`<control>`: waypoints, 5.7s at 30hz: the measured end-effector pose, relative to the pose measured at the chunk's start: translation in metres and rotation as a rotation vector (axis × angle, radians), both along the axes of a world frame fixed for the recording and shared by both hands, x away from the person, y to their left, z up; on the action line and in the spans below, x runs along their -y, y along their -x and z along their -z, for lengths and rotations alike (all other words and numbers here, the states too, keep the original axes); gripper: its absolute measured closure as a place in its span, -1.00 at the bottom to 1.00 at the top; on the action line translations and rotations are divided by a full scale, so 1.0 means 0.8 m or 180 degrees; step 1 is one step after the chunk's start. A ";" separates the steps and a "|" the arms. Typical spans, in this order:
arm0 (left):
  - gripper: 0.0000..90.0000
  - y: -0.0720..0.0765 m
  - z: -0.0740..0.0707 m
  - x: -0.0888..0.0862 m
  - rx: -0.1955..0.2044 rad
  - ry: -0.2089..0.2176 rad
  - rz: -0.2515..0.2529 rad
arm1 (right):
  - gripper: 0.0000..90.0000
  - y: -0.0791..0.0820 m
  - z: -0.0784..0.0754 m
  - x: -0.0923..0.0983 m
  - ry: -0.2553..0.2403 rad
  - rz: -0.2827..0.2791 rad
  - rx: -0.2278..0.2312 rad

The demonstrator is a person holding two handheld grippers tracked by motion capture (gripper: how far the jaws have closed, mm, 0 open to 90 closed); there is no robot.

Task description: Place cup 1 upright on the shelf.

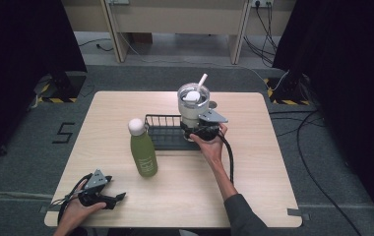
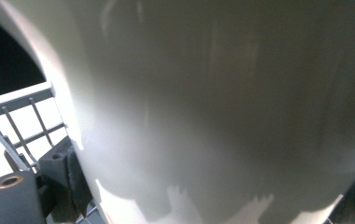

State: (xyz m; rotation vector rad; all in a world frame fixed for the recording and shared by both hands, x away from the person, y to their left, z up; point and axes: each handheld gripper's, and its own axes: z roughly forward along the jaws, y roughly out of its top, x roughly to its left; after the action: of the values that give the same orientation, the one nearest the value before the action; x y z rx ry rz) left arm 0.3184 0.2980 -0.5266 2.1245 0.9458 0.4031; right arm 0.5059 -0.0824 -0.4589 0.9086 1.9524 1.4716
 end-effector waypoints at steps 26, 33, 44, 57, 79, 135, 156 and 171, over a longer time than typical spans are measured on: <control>-0.72 0.000 0.000 0.000 0.0001 -0.0012 0.0006 | -0.80 0.011 0.006 0.002 -0.0209 0.0126 0.0030; -0.72 0.000 0.000 0.000 0.0000 -0.0014 0.0007 | -0.80 0.015 0.004 0.003 -0.0207 0.0167 0.0015; -0.72 0.000 0.000 0.000 -0.0001 -0.0012 0.0005 | -0.79 0.024 -0.002 0.008 -0.0077 0.0153 0.0000; -0.72 0.000 0.000 0.000 -0.0002 -0.0012 0.0007 | -0.78 0.023 -0.004 0.019 -0.0112 -0.0046 -0.0014; -0.72 0.000 0.000 0.000 -0.0002 -0.0011 0.0006 | -0.67 0.047 -0.016 0.050 -0.0167 -0.0143 -0.0003; -0.72 0.000 0.000 0.000 0.0004 -0.0017 0.0016 | -0.67 0.153 -0.002 0.094 0.0056 -0.0211 -0.0107; -0.72 0.000 0.000 0.000 0.0004 -0.0017 0.0016 | -0.67 0.175 0.017 0.099 0.0110 -0.0231 -0.0250; -0.72 0.000 0.000 0.000 0.0004 -0.0016 0.0016 | -0.67 0.187 0.035 0.098 0.0207 -0.0240 -0.0399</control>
State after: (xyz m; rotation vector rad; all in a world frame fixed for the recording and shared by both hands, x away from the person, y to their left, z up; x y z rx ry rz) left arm 0.3182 0.2981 -0.5264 2.1306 0.9397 0.4047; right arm 0.3560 -0.1610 -0.4871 0.9276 2.1340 1.4140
